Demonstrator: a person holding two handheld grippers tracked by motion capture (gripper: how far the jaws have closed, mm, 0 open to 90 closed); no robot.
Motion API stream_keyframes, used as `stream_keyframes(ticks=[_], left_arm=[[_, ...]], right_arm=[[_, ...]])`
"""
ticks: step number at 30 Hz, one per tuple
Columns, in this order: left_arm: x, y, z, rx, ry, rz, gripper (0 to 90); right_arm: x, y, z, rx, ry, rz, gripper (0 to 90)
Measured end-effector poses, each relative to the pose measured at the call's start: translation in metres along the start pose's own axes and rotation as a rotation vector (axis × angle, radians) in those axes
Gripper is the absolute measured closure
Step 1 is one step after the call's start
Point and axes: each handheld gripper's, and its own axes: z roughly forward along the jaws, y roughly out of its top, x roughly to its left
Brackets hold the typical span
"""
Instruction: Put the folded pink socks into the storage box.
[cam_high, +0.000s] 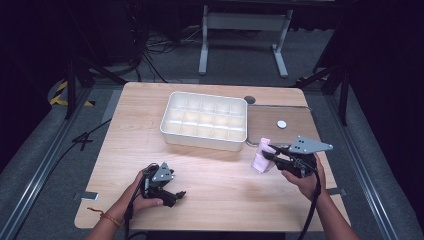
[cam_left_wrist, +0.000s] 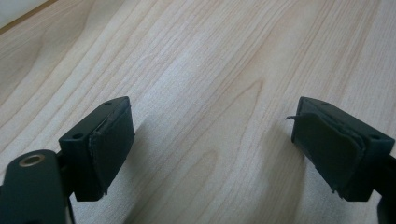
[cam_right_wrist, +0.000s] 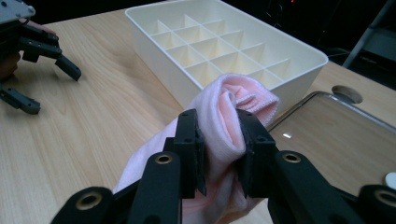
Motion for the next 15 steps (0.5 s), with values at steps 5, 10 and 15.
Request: stream_keyframes(ticks=[5,10,15], left_arm=[[0.000,0.000,0.000,0.000,0.000,0.000,13.3],[0.000,0.000,0.000,0.002,-0.001,0.000,13.3],[0.000,0.000,0.000,-0.003,-0.002,0.001,13.3]], right_arm=[[-0.005,0.014,0.002,-0.010,-0.011,-0.024,72.3],[-0.007,0.025,0.004,-0.016,-0.012,-0.045,72.3],[-0.010,0.039,0.013,-0.012,-0.025,-0.070,72.3]])
